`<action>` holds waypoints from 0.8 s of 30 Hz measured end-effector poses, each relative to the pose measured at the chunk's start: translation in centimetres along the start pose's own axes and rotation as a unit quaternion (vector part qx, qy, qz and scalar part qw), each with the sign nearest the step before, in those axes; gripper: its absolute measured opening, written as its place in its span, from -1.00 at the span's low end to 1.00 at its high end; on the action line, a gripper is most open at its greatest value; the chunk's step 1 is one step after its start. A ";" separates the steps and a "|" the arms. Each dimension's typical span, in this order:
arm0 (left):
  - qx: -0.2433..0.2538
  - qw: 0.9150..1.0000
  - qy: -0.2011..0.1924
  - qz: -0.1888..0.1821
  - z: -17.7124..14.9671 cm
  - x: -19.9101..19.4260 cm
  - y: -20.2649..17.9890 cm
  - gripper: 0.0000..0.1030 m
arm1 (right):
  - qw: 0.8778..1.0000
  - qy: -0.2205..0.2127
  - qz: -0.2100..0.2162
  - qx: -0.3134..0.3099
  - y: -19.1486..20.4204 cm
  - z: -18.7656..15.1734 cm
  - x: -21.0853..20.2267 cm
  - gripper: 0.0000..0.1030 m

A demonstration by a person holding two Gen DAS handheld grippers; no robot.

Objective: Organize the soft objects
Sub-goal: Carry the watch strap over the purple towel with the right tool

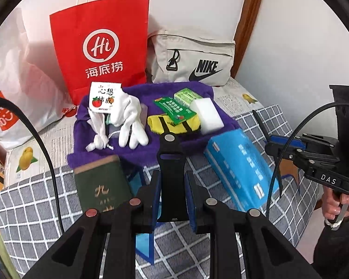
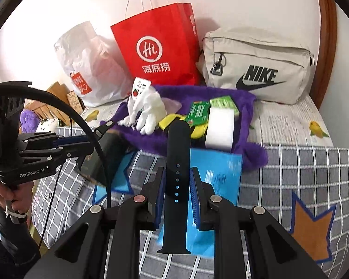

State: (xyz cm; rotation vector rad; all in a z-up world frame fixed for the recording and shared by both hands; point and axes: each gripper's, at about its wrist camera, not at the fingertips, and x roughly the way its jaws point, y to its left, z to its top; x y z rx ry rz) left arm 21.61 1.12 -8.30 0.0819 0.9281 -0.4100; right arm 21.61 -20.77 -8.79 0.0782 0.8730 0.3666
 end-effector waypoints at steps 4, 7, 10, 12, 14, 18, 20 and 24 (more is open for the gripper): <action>-0.001 1.000 -0.001 -0.007 1.3 0.8 0.4 -0.62 | 1.000 -0.003 -0.001 0.001 -0.3 1.5 0.8 -0.59; 0.001 1.000 -0.001 -0.009 2.4 1.4 0.7 -0.62 | 1.000 -0.004 -0.003 0.000 -0.5 2.8 1.4 -0.59; 0.005 1.000 0.000 -0.011 3.4 2.1 1.1 -0.62 | 1.000 -0.006 -0.005 0.001 -0.7 3.8 2.0 -0.59; 0.007 1.000 0.003 -0.014 3.9 2.6 1.2 -0.62 | 1.000 -0.005 -0.003 0.005 -0.9 4.4 2.6 -0.59; 0.009 1.000 0.002 -0.017 4.5 3.0 1.5 -0.62 | 1.000 -0.006 -0.002 0.007 -1.0 4.9 3.0 -0.59; 0.009 1.000 0.002 -0.024 5.7 3.8 2.0 -0.62 | 1.000 -0.005 -0.006 0.009 -1.4 6.0 4.0 -0.59; 0.012 1.000 0.004 -0.022 6.3 4.3 2.3 -0.62 | 1.000 -0.004 -0.011 0.008 -1.6 6.6 4.6 -0.59; 0.011 1.000 0.008 -0.019 7.7 5.7 3.2 -0.62 | 1.000 0.002 -0.015 0.008 -2.2 7.9 5.8 -0.59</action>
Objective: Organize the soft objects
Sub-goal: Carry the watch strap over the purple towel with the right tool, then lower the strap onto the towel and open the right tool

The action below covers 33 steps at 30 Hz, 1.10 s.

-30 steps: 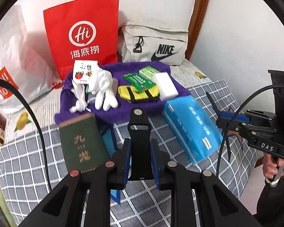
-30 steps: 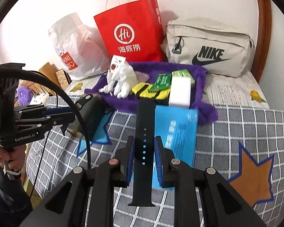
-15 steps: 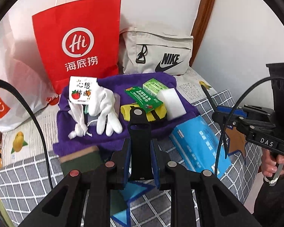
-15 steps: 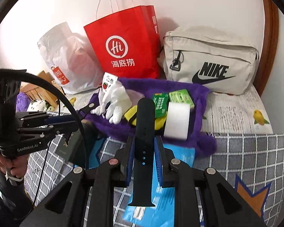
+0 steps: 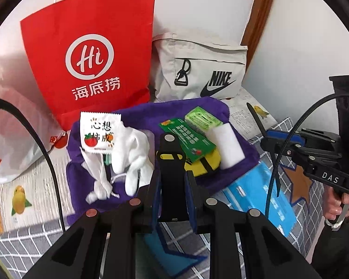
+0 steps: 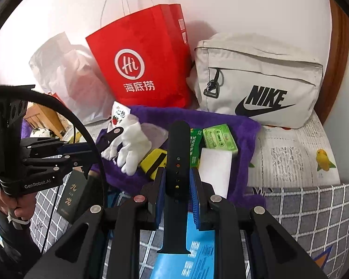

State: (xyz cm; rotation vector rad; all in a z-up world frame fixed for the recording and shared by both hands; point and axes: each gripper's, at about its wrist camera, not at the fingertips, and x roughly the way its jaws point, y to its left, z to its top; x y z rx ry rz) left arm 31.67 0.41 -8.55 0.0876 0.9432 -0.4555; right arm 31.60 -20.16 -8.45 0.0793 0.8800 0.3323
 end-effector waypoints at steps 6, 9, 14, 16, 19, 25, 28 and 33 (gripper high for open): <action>0.008 1.000 0.012 -0.001 1.6 2.3 0.6 -0.62 | 1.000 0.006 -0.001 0.000 -0.6 1.6 2.1 -0.59; 0.012 1.000 0.016 -0.005 2.0 3.2 0.8 -0.62 | 1.000 0.009 0.002 0.000 -0.9 2.4 3.0 -0.59; 0.016 0.999 0.027 -0.006 2.8 4.7 1.1 -0.62 | 1.000 0.017 0.005 0.002 -1.5 3.6 4.8 -0.59; 0.019 0.999 0.031 -0.005 3.1 5.4 1.2 -0.62 | 1.000 0.018 0.007 0.005 -1.6 3.9 5.3 -0.59; 0.018 0.999 0.040 -0.002 3.3 6.3 1.4 -0.62 | 1.000 0.019 0.009 0.007 -1.7 4.1 5.8 -0.59; 0.026 0.998 0.060 0.000 3.3 8.5 1.3 -0.62 | 1.000 0.023 0.006 0.006 -2.3 4.2 6.5 -0.59; 0.032 0.997 0.070 0.003 3.1 9.2 1.1 -0.62 | 1.000 0.023 0.006 0.009 -2.6 4.2 6.4 -0.59; 0.029 0.997 0.078 0.007 3.1 10.2 1.2 -0.59 | 1.000 0.027 0.001 0.008 -3.1 4.4 6.7 -0.59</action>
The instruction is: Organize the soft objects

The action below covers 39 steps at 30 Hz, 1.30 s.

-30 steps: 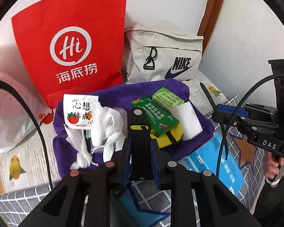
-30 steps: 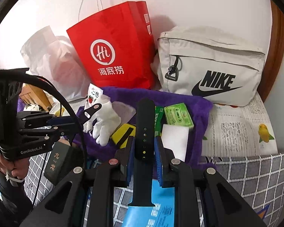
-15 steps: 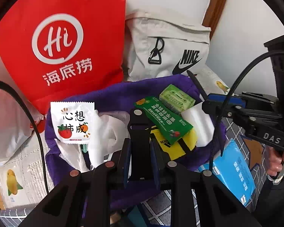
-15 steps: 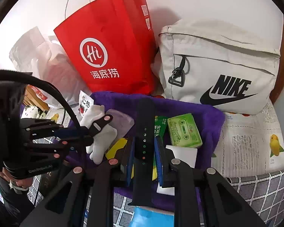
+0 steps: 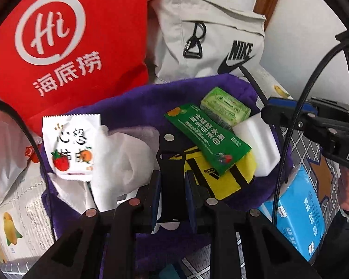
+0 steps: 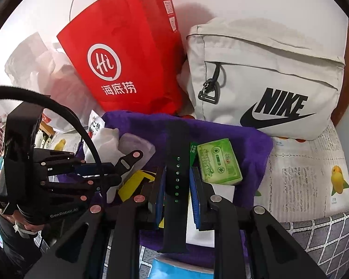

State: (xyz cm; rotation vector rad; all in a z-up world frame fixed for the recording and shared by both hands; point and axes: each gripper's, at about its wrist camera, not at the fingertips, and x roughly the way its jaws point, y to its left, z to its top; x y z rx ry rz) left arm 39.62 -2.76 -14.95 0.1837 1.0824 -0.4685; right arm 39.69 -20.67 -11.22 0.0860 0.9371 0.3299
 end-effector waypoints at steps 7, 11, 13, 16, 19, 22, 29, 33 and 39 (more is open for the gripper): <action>-0.023 1.000 0.014 -0.007 0.2 0.5 0.6 -0.54 | 1.000 0.006 -0.004 -0.004 -0.1 0.3 0.3 -0.59; -0.031 0.999 0.008 -0.015 -0.1 -0.6 0.9 -0.47 | 1.000 0.011 -0.007 -0.009 0.1 0.5 0.7 -0.59; -0.035 0.999 0.003 -0.017 -0.4 -1.3 1.1 -0.45 | 1.000 0.017 -0.005 -0.012 0.4 0.5 1.2 -0.59; -0.040 0.999 -0.001 -0.020 -1.2 -2.3 1.3 -0.28 | 0.999 0.028 -0.001 -0.014 0.9 0.6 2.1 -0.59; -0.045 0.999 -0.001 -0.014 -1.9 -3.1 1.7 -0.28 | 0.999 0.038 0.006 -0.017 1.6 1.0 2.8 -0.59; -0.054 0.998 -0.012 -0.017 -2.4 -4.1 2.3 -0.27 | 0.998 0.048 0.015 -0.027 2.7 1.2 3.5 -0.59; -0.089 0.995 -0.042 -0.014 -3.8 -7.0 4.5 -0.03 | 0.996 0.078 0.013 -0.045 5.0 1.6 5.7 -0.59; -0.103 0.993 -0.059 -0.017 -5.3 -8.8 5.6 -0.02 | 0.994 0.095 0.004 -0.051 5.9 1.9 7.2 -0.59; -0.113 0.991 -0.069 -0.006 -6.7 -10.3 6.1 0.06 | 0.993 0.103 -0.010 -0.053 6.5 2.7 8.4 -0.59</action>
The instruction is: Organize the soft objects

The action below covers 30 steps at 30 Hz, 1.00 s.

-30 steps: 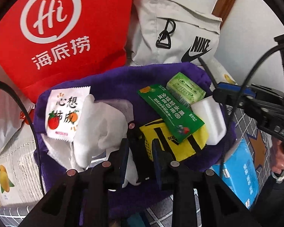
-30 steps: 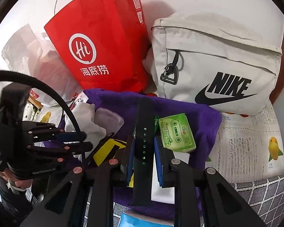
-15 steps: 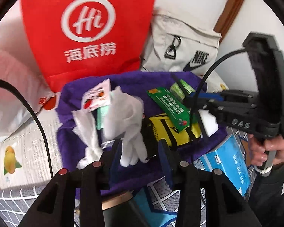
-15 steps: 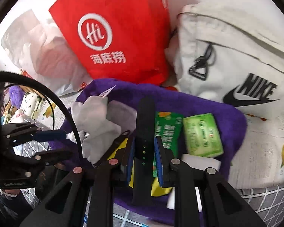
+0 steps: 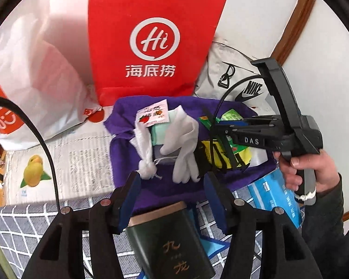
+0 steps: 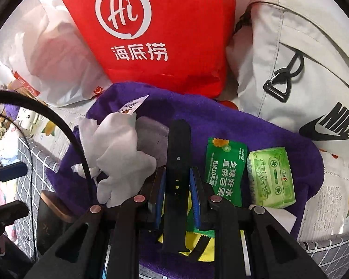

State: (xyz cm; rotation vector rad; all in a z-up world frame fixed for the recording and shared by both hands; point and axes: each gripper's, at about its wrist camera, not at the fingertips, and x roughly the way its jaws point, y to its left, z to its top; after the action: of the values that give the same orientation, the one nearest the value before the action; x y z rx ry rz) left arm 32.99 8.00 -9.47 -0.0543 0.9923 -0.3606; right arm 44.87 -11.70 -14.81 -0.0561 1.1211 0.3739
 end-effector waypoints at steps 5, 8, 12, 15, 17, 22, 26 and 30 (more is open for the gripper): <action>-0.003 1.000 -0.002 0.006 -0.9 -0.7 0.5 0.09 | 1.000 0.021 -0.011 0.006 -0.2 0.0 1.7 -0.58; -0.007 1.000 0.001 0.007 -1.3 -0.9 0.7 0.10 | 0.999 0.035 -0.013 0.015 -0.4 -0.3 2.4 -0.56; -0.010 1.000 -0.001 0.020 -1.9 -1.5 0.7 0.23 | 0.999 0.026 -0.008 0.024 -0.6 -1.2 1.2 -0.24; -0.010 1.000 -0.005 0.028 -2.3 -2.1 0.6 0.30 | 1.000 0.009 -0.014 0.023 -0.3 -2.2 -0.6 0.05; -0.011 0.999 -0.008 0.032 -2.6 -2.5 0.4 0.34 | 1.000 0.000 -0.017 0.022 -0.1 -3.1 -1.9 0.08; -0.009 0.998 -0.016 0.062 -3.8 -3.8 -0.9 0.52 | 0.999 -0.031 -0.030 0.013 1.0 -6.0 -5.9 0.47; -0.003 0.997 -0.030 0.075 -4.4 -5.1 -2.5 0.70 | 0.997 -0.065 -0.042 0.005 2.2 -9.0 -9.7 0.63; -0.010 0.996 -0.041 0.079 -5.1 -6.9 -4.2 0.79 | 0.994 -0.095 -0.050 0.011 3.3 -11.3 -12.4 0.87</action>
State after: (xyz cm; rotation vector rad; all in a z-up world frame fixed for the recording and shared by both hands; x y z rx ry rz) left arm 24.25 6.85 -5.85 -0.0078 0.9127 -0.2016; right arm 29.27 -14.51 -8.28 -0.0558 0.9294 0.2713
